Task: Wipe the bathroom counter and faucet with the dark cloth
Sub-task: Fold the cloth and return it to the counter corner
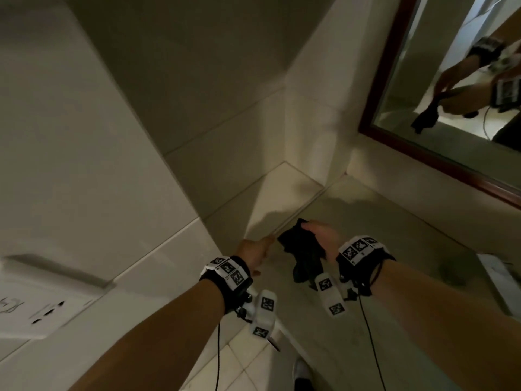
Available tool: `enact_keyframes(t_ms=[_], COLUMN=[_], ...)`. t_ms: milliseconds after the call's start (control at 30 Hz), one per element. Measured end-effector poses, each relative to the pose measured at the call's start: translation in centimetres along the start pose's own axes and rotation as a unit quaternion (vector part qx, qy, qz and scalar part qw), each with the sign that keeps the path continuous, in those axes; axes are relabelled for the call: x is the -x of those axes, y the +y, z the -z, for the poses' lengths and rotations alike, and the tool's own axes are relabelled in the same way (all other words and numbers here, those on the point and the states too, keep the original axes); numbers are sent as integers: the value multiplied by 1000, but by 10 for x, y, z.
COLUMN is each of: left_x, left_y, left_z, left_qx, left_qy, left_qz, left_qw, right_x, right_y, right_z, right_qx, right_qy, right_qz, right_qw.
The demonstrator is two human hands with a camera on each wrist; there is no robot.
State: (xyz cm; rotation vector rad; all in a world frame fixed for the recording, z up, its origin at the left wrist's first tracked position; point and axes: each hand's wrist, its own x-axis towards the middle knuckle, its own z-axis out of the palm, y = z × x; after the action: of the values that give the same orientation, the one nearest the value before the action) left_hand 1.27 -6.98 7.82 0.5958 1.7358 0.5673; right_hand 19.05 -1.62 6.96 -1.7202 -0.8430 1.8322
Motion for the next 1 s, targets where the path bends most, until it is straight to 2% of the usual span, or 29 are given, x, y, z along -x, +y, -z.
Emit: enact_keyframes(t_ms=[133,200,300,367,567,800,1000], left_x=[-11,-17,-26,-31,-39,-18,3], left_y=[-2,-4,-3,-4,-10,-5,-4], left_z=[-2,-3,-5,-5,-2,-3,7], left_qx=[44,77,131,156,169,132,134], left_qy=[-108,-121,-56,-13,84,90,77], left_qz=[28,22,-13,-32,-88,-138,-169], left_qw=[993,989,990,987,978,977,973], right_x=[-17,-19,-19,-21,-15,-2,22], right_y=[4,5,8,12,15,15,21], right_z=[-9,-14,-20,-20,-10,-4,6], right_qx=[-1,24,98,124,-15,-67,19], right_qy=[-38,-74,-129,-139,-121,-154,-183], right_qz=[-32,-59,-56,-44,-36,21,54], right_qw=[999,995,985,982,992,986,981])
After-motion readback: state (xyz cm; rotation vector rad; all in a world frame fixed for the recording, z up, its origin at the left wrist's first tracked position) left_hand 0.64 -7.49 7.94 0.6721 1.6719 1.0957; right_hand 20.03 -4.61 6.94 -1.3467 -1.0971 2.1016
